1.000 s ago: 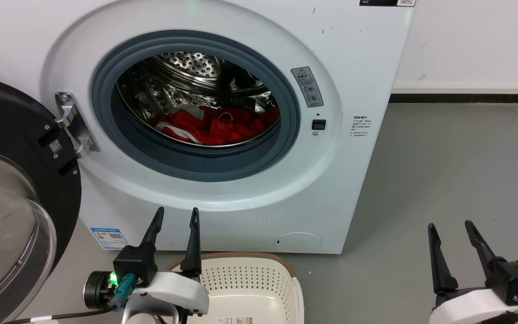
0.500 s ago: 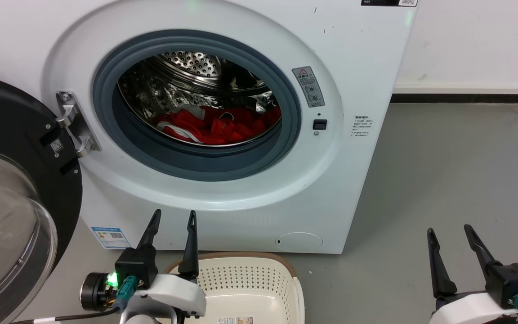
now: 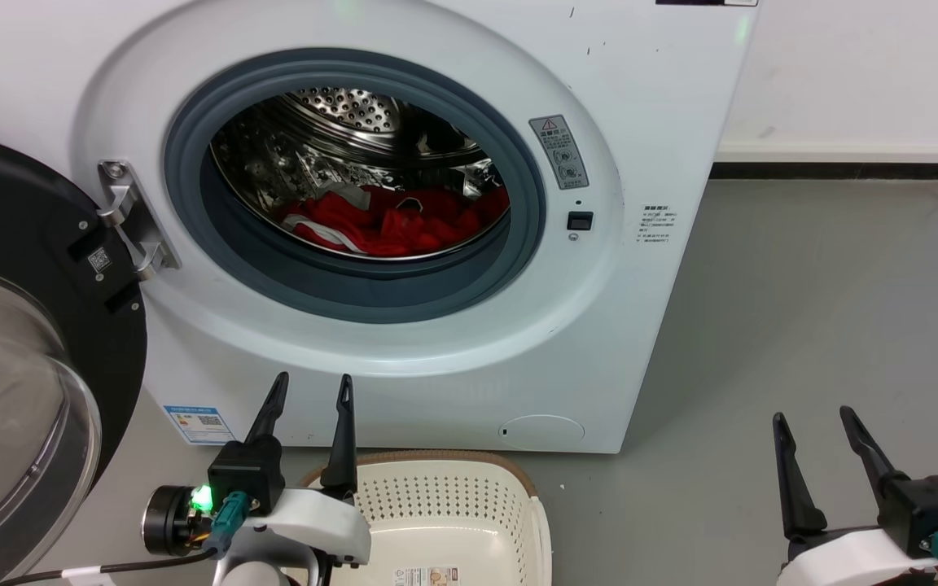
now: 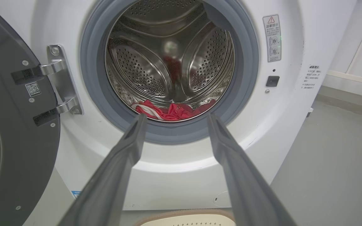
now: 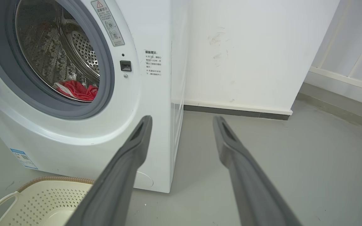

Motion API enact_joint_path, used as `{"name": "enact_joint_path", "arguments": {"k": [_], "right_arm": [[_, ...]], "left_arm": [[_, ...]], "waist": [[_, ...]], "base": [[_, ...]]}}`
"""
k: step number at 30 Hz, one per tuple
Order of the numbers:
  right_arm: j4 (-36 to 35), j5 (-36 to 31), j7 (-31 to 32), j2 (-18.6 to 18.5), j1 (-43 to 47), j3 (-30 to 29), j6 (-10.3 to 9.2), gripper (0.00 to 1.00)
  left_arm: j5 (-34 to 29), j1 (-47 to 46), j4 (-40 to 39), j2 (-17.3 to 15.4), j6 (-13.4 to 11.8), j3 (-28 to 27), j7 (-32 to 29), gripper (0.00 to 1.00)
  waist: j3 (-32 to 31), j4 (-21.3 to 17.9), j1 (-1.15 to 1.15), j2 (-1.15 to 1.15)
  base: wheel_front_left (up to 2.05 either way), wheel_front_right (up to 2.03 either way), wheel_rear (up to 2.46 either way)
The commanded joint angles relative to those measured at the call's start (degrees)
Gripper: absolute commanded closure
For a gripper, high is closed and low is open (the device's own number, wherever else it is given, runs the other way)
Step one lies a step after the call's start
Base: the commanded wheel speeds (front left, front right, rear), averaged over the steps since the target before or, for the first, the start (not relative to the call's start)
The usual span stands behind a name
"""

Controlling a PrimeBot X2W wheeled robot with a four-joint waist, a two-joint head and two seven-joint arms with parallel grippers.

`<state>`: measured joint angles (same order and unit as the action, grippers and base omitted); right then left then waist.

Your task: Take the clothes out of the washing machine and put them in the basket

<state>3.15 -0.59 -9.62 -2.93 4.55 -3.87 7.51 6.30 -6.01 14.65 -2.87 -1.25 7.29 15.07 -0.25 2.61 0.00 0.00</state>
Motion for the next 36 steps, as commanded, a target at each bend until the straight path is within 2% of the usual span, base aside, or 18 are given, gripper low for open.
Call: {"name": "enact_joint_path", "arguments": {"k": [1, 11, 23, 31, 36], "right_arm": [[-0.33, -0.32, -0.06, 0.09, -0.8, 0.1, -0.04, 0.0], [-4.91, -0.45, 1.04, 0.1, -4.0, 1.55, -0.04, 0.0], [-11.31, -1.0, 2.01, 0.11, -10.32, 2.87, -0.04, 0.0], [-10.78, -0.12, 1.01, 0.1, -14.97, 5.23, -0.04, 0.0], [-9.31, 1.14, -0.16, 0.09, -16.89, 7.53, -0.05, 0.0]], "left_arm": [[-0.16, -0.43, 0.05, -0.01, -0.04, -0.03, 0.16, 0.0], [-0.35, -7.02, 2.09, -0.04, -0.59, -2.05, 0.15, 0.0], [-0.87, -27.71, 10.97, -0.88, 0.23, -3.29, 0.15, 0.0], [-0.66, -42.4, 21.26, -4.68, 1.1, -4.87, -0.23, 0.0], [-1.47, -50.81, 27.18, -9.07, 2.29, -4.82, -2.28, 0.0]], "waist": [[0.2, -0.09, 0.0, 0.0], [7.79, -2.1, 0.0, 0.0], [23.74, -3.55, 0.0, 0.0], [31.64, -7.69, 0.0, 0.0], [34.94, -11.67, 0.0, 0.0]], "base": [[0.0, 0.0, 0.0], [0.0, 0.0, 0.0], [0.0, 0.0, 0.0], [0.0, 0.0, 0.0], [0.0, 0.0, 0.0]]}}
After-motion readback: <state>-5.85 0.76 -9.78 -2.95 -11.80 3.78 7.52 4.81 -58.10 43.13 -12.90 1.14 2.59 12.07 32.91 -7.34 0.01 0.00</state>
